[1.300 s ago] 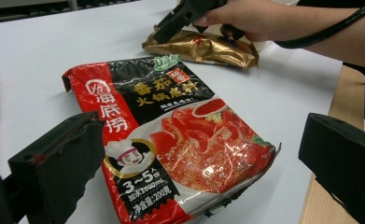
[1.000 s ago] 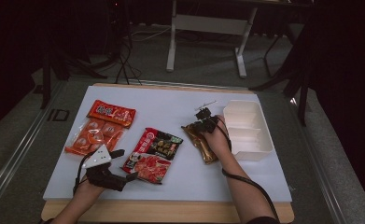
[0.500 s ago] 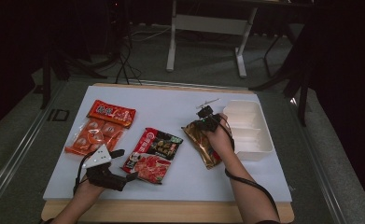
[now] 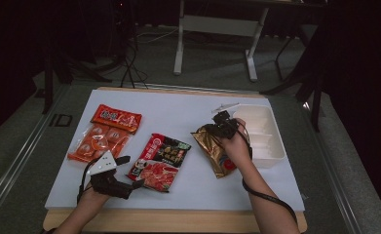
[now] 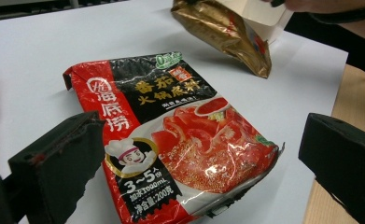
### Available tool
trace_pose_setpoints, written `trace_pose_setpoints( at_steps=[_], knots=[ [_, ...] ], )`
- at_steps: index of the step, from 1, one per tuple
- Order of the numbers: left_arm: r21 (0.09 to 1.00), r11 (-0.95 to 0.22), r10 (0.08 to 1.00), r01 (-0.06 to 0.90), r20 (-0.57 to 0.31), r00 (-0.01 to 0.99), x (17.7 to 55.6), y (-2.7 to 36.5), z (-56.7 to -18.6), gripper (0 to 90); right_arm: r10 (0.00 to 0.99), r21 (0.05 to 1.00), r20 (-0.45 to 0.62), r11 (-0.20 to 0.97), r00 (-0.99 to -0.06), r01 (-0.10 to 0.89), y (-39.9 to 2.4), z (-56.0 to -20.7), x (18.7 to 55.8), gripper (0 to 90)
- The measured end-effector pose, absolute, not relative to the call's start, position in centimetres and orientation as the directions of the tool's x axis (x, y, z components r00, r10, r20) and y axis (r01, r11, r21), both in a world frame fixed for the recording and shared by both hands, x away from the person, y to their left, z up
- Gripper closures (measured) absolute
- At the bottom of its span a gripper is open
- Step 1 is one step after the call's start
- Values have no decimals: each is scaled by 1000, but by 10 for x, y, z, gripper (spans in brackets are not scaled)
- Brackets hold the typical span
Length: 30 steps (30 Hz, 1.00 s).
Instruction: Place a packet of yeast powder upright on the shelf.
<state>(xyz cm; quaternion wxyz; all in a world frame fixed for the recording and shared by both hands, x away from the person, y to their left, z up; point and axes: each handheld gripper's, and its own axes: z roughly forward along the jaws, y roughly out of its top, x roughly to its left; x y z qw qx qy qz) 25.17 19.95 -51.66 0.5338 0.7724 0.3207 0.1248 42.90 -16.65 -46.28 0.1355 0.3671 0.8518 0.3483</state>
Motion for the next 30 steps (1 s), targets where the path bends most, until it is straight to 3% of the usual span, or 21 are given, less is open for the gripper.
trace_pose_setpoints(
  at_steps=[16,30],
  knots=[
    [903,-225,631,366,-151,761,252,199,-517,1,619,772,61,468,-783,430,-165,-415,383,897],
    [902,-231,630,365,-147,762,252,199,-517,1,611,843,66,389,-789,372,-165,-376,382,898]
  ],
)
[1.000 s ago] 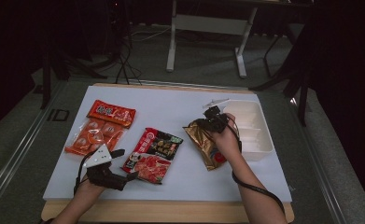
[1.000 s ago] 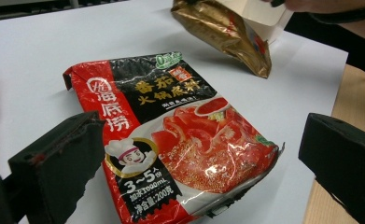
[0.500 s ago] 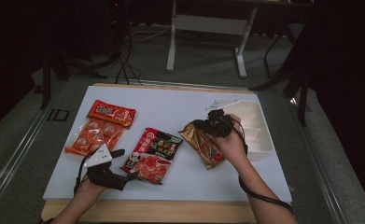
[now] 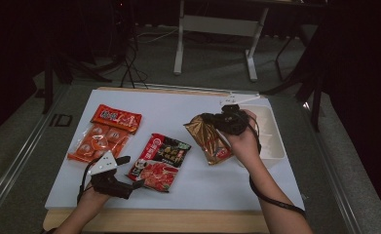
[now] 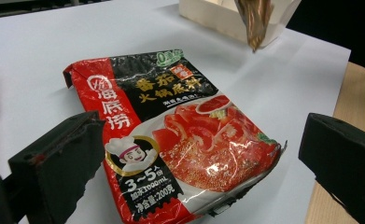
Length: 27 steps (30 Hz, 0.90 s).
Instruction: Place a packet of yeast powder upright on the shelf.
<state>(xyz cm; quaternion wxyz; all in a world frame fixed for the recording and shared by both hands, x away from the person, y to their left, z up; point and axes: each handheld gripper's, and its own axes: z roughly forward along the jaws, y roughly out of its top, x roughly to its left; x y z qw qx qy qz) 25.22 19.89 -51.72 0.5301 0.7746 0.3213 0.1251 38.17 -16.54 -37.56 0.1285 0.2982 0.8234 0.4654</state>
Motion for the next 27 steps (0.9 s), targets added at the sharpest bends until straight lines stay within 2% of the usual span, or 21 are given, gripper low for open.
trace_pose_setpoints(
  at_steps=[13,27],
  knots=[
    [904,-220,632,366,-154,760,252,199,-517,1,642,874,28,356,-766,330,-175,-337,400,898],
    [901,-230,634,368,-148,759,253,199,-518,1,720,894,9,305,-694,329,-212,-301,428,898]
  ],
)
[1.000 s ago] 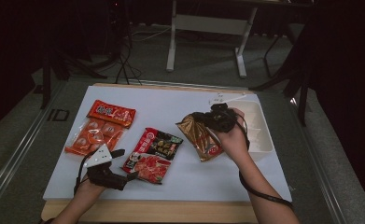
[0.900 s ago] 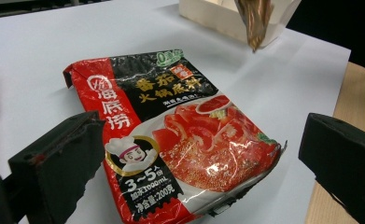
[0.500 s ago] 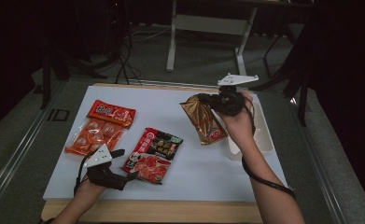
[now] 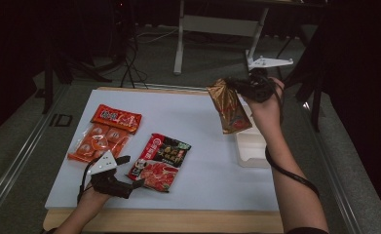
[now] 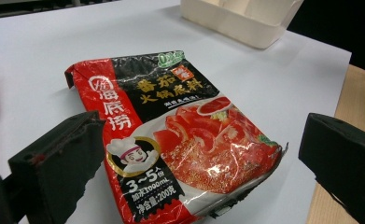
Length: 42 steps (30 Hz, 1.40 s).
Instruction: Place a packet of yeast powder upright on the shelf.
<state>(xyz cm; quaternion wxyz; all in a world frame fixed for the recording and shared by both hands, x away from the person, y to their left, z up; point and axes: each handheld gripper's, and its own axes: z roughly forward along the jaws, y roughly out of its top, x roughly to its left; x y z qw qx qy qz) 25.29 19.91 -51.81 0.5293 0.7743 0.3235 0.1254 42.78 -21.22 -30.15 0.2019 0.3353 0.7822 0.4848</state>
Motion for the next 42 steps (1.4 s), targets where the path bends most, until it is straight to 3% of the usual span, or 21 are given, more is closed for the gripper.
trace_pose_setpoints(
  at_steps=[10,21,42],
  knots=[
    [900,-226,638,372,-152,755,253,200,-518,1,778,897,13,268,-628,351,-246,-292,451,898],
    [897,-223,646,381,-156,747,255,201,-520,1,846,896,71,179,-529,406,-287,-307,486,897],
    [891,-230,657,392,-155,737,255,200,-521,1,885,882,93,139,-456,450,-296,-348,541,896]
  ],
)
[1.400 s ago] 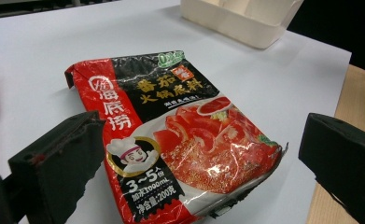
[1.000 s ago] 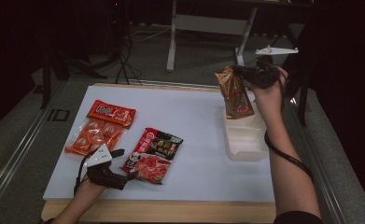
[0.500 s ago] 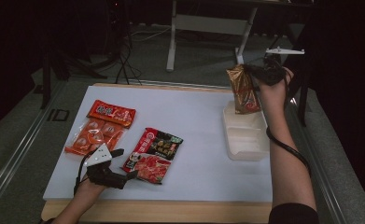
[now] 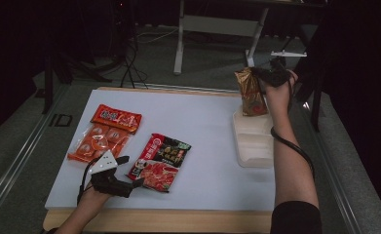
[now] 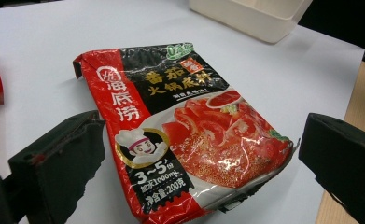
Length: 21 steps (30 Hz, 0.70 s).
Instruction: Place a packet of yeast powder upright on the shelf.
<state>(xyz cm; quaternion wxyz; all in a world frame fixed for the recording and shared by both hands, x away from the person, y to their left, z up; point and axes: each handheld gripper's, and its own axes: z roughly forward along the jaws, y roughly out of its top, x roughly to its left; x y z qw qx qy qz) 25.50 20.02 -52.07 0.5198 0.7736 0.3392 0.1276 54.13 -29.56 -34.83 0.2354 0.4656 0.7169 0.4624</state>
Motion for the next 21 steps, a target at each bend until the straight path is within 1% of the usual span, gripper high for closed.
trace_pose_setpoints(
  at_steps=[5,12,21],
  knots=[
    [890,-236,658,391,-150,738,255,200,-521,1,884,878,113,124,-454,462,-296,-359,545,896],
    [890,-240,657,388,-145,740,255,199,-521,1,878,881,146,94,-455,464,-296,-373,538,895],
    [888,-247,656,387,-140,741,254,199,-521,1,885,861,202,43,-420,506,-305,-394,527,895]
  ],
)
